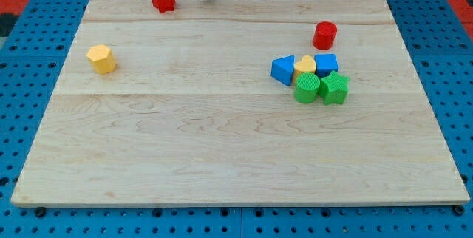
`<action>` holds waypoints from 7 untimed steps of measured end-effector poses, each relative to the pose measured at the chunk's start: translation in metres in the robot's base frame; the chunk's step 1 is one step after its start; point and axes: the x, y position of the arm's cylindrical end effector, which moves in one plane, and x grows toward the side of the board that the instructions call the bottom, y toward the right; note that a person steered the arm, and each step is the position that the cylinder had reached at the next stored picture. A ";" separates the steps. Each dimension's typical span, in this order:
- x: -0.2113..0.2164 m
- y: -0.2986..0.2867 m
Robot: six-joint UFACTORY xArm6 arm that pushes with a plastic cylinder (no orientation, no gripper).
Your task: Push red circle into red star
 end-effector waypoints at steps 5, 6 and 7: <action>0.005 0.213; 0.012 0.303; 0.062 0.367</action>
